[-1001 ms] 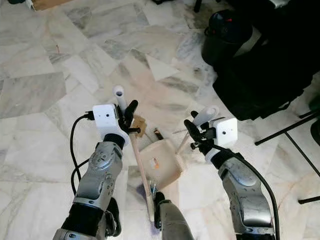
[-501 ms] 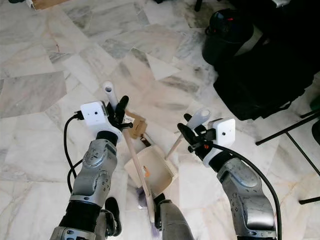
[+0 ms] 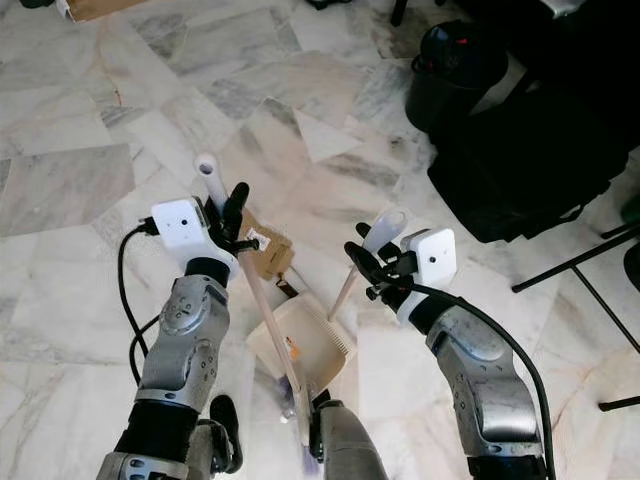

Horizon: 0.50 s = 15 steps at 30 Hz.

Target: Sweep floor

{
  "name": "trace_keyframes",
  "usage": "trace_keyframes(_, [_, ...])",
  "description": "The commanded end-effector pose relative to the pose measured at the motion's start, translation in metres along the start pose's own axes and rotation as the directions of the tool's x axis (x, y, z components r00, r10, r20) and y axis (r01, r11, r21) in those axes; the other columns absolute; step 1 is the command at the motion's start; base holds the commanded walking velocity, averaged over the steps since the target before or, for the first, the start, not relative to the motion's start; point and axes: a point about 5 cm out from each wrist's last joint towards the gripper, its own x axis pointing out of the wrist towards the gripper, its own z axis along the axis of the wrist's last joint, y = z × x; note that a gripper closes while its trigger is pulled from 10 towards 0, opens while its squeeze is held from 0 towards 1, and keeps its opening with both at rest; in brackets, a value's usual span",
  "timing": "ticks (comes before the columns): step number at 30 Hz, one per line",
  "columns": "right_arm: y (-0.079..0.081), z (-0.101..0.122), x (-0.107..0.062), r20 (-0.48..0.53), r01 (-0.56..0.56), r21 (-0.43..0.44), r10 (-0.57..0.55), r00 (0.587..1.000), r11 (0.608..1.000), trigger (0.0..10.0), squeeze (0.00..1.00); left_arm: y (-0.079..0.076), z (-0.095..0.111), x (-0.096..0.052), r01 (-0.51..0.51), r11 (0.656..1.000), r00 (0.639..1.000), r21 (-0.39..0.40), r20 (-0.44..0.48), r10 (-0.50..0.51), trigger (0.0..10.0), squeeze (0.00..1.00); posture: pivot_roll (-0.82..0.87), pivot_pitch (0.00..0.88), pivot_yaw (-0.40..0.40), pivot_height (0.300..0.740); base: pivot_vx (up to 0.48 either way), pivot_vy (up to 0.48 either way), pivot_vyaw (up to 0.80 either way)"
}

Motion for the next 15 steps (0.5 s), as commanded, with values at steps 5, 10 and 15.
trace_keyframes(5, [0.018,-0.066,-0.002,-0.195,-0.044,0.270,0.100,0.976,0.962,10.0,0.00,0.019,0.040,0.001,-0.033,0.992,0.983,0.125,0.181,0.010,10.0,0.00,-0.11,0.338,-0.035,0.740,0.000,0.000,0.00])
trace_keyframes(10, [0.018,-0.070,0.001,-0.192,-0.057,0.280,0.114,0.975,0.958,10.0,0.00,0.033,0.057,-0.003,-0.068,0.970,0.970,0.231,0.241,0.010,10.0,0.00,-0.09,0.312,-0.036,0.740,0.000,0.000,0.00])
trace_keyframes(15, [0.016,-0.071,0.006,-0.198,-0.061,0.260,0.114,0.974,0.964,10.0,0.00,0.039,0.067,-0.006,-0.095,0.956,0.961,0.278,0.277,0.015,10.0,0.00,-0.09,0.288,-0.036,0.740,0.000,0.000,0.00])
